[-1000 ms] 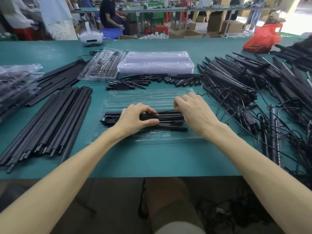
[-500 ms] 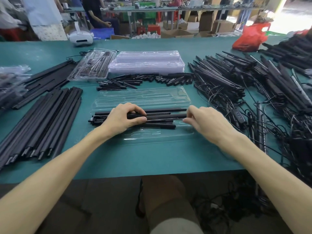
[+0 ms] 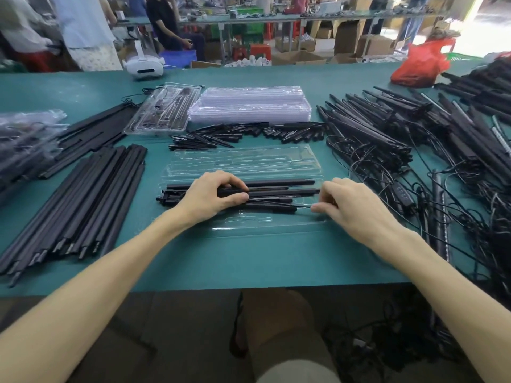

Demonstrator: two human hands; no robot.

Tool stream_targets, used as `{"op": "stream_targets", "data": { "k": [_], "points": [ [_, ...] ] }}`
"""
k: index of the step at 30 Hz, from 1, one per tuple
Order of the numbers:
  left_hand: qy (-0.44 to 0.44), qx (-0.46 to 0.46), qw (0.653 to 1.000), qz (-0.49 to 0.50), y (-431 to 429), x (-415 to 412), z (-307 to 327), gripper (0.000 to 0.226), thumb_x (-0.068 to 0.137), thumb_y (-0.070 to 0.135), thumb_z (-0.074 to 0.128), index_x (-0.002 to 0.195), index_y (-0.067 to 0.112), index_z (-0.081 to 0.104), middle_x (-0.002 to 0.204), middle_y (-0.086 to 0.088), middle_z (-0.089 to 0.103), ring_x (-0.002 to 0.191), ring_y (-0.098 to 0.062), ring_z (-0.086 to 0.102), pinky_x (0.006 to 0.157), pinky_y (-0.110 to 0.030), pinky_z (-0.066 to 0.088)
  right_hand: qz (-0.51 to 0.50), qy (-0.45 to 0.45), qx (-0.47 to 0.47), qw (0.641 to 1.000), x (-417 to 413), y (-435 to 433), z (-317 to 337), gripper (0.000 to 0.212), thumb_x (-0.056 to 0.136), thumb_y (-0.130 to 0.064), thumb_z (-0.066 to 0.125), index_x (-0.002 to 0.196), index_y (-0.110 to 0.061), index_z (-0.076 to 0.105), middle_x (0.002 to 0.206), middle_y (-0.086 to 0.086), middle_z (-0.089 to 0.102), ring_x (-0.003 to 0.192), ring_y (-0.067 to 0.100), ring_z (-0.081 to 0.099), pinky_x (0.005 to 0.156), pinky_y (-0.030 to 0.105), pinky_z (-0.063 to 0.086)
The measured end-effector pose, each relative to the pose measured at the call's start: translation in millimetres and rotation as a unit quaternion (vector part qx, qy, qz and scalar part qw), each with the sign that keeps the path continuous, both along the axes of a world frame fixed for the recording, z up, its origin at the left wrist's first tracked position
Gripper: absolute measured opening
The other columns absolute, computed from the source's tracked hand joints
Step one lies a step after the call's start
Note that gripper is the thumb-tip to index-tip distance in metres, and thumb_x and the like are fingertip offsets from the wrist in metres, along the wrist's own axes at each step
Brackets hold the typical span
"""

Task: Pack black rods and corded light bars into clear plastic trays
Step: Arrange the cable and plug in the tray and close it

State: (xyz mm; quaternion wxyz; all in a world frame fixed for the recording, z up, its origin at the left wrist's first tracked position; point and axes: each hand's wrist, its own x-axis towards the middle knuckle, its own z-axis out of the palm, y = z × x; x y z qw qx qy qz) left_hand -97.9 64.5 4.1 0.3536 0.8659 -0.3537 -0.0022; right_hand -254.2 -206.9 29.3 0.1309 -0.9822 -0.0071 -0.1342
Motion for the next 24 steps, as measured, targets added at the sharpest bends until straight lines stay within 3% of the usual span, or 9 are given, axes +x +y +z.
{"op": "stream_targets", "data": {
  "k": [4, 8, 12, 19, 21, 24],
  "points": [
    [-0.024, 0.003, 1.0, 0.003, -1, 1, -2, 0.003, 0.092, 0.041, 0.069, 0.095, 0.04, 0.07, 0.098, 0.018, 0.066, 0.097, -0.008, 0.06, 0.096, -0.045, 0.048, -0.002, 0.006, 0.009, 1.0, 0, 0, -1, 0.024, 0.094, -0.036, 0.067, 0.083, -0.018, 0.056, 0.084, -0.008, 0.055, 0.086, 0.018, 0.049, 0.076, 0.031, 0.031],
    [-0.016, 0.003, 1.0, 0.002, 0, 3, -4, 0.004, 0.091, 0.037, 0.071, 0.093, 0.04, 0.07, 0.097, 0.017, 0.066, 0.097, -0.007, 0.06, 0.096, -0.045, 0.049, 0.008, 0.014, 0.019, 1.0, -1, -2, -5, 0.02, 0.094, -0.033, 0.068, 0.084, -0.018, 0.06, 0.085, -0.011, 0.052, 0.09, 0.017, 0.049, 0.078, 0.031, 0.034],
    [-0.014, -0.002, 1.0, 0.003, -1, 2, -5, 0.005, 0.091, 0.034, 0.072, 0.093, 0.039, 0.071, 0.097, 0.017, 0.067, 0.099, -0.009, 0.06, 0.096, -0.045, 0.048, 0.019, 0.031, 0.057, 0.998, -5, -10, -2, 0.014, 0.093, -0.031, 0.07, 0.09, -0.017, 0.071, 0.098, -0.009, 0.057, 0.103, 0.014, 0.044, 0.089, 0.027, 0.036],
    [-0.024, 0.009, 0.999, 0.023, -4, 0, -3, 0.004, 0.09, 0.034, 0.072, 0.093, 0.036, 0.07, 0.099, 0.014, 0.068, 0.101, -0.014, 0.06, 0.098, -0.047, 0.047, -0.036, -0.039, 0.129, 0.99, -11, -34, 14, 0.013, 0.096, -0.022, 0.064, 0.104, -0.02, 0.074, 0.105, -0.007, 0.066, 0.107, 0.014, 0.053, 0.098, 0.033, 0.041],
    [-0.032, 0.017, 0.999, 0.028, -5, -1, -3, 0.004, 0.09, 0.034, 0.071, 0.094, 0.036, 0.07, 0.1, 0.013, 0.068, 0.102, -0.015, 0.06, 0.097, -0.047, 0.047, -0.066, -0.055, 0.148, 0.985, -12, -41, 16, 0.013, 0.096, -0.018, 0.065, 0.105, -0.018, 0.074, 0.104, -0.004, 0.065, 0.097, 0.013, 0.058, 0.096, 0.026, 0.045],
    [-0.034, 0.024, 0.999, 0.035, -5, -2, -2, 0.005, 0.09, 0.033, 0.07, 0.094, 0.036, 0.069, 0.102, 0.012, 0.068, 0.103, -0.016, 0.06, 0.098, -0.047, 0.047, -0.109, -0.062, 0.153, 0.98, -13, -47, 14, 0.012, 0.095, -0.018, 0.066, 0.105, -0.02, 0.073, 0.097, -0.003, 0.062, 0.082, 0.002, 0.057, 0.076, 0.003, 0.037]
  ]
}}
